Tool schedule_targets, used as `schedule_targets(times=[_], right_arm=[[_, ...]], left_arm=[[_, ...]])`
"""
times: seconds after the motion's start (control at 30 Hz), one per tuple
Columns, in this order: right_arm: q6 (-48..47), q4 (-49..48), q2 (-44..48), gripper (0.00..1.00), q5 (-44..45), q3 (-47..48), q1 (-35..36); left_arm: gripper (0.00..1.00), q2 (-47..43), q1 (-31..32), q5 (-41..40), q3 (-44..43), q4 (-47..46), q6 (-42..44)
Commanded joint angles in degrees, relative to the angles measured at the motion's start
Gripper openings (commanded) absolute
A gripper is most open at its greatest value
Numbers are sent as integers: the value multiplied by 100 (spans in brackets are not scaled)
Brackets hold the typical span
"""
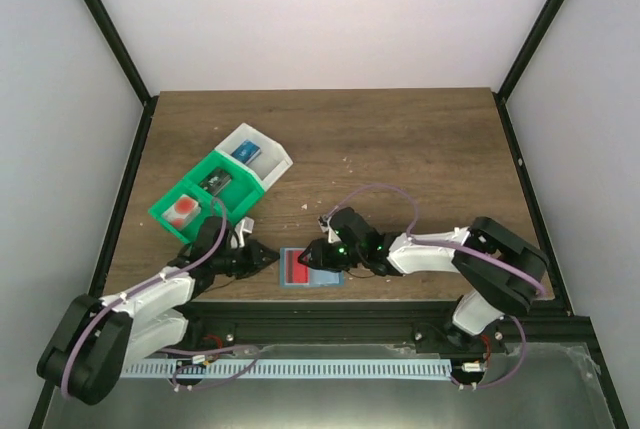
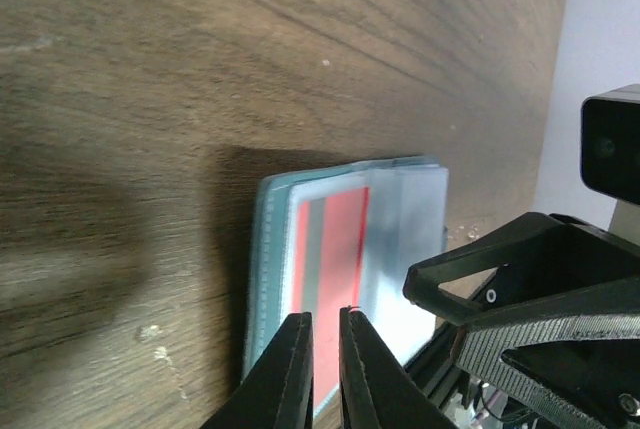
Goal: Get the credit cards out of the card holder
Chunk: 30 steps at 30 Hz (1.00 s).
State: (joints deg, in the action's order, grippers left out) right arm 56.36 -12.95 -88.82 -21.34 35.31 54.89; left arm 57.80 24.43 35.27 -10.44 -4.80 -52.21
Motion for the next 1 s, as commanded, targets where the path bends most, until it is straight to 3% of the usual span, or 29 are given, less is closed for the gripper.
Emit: schedule_targets(times=[0.0, 0.17, 0.57, 0.8, 0.97], right_arm=[[-110, -143, -256, 38, -63, 274, 39], [-187, -51, -367, 36, 69, 253, 39], [-184, 75, -393, 28, 410, 152, 39], [-153, 43, -387, 27, 472, 111, 36], [-222, 140, -338, 26, 647, 164, 39]], left_arm=[[9, 385, 36, 165, 183, -564, 69], [3, 665, 45, 138, 233, -656, 181], [0, 817, 54, 417, 291, -1045, -54], [15, 669, 54, 668, 374, -1526, -337], [16, 1156, 61, 1004, 354, -1837, -371]])
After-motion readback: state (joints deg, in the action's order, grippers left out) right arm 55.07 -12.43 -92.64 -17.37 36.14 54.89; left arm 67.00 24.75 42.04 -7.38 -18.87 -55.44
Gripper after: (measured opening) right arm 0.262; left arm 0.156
